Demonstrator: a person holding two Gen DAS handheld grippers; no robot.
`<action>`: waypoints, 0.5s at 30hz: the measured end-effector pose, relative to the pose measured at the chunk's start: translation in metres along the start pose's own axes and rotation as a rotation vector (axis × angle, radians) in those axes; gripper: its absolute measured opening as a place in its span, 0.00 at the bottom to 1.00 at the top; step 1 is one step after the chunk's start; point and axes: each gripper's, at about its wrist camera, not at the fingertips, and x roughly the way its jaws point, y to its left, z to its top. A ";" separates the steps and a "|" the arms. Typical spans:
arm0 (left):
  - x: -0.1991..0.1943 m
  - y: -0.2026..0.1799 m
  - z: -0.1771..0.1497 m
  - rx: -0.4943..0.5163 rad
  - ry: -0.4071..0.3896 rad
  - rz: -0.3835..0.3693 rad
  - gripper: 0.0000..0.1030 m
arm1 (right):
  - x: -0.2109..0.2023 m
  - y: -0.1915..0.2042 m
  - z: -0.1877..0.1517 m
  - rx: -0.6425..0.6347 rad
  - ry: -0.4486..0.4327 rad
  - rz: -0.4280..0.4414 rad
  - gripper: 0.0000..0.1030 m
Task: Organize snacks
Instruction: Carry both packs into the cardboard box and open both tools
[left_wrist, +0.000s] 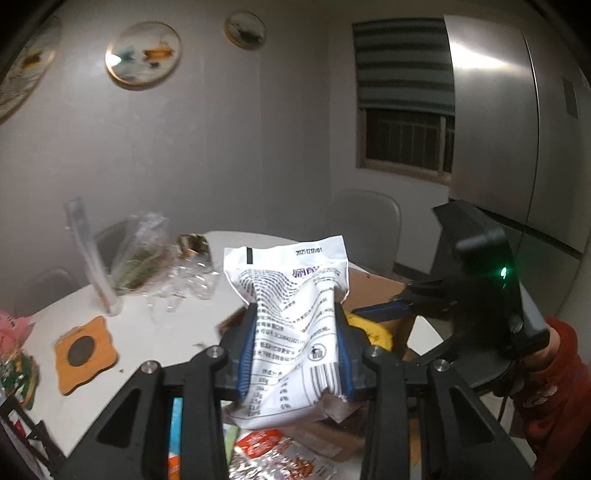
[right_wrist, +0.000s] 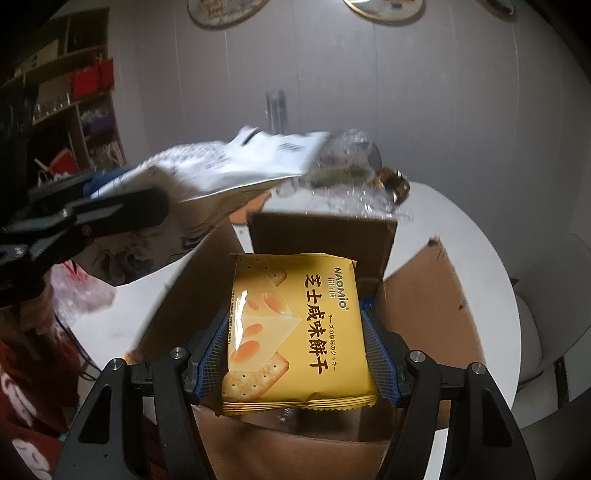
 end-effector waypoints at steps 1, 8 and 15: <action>0.005 -0.002 0.000 0.007 0.010 -0.003 0.32 | 0.003 -0.001 -0.001 -0.004 0.009 0.003 0.63; 0.039 -0.016 0.007 0.043 0.085 -0.026 0.32 | 0.031 -0.007 -0.001 -0.033 0.061 0.025 0.63; 0.062 -0.025 0.007 0.057 0.147 -0.064 0.32 | 0.049 -0.012 -0.006 -0.043 0.116 0.044 0.64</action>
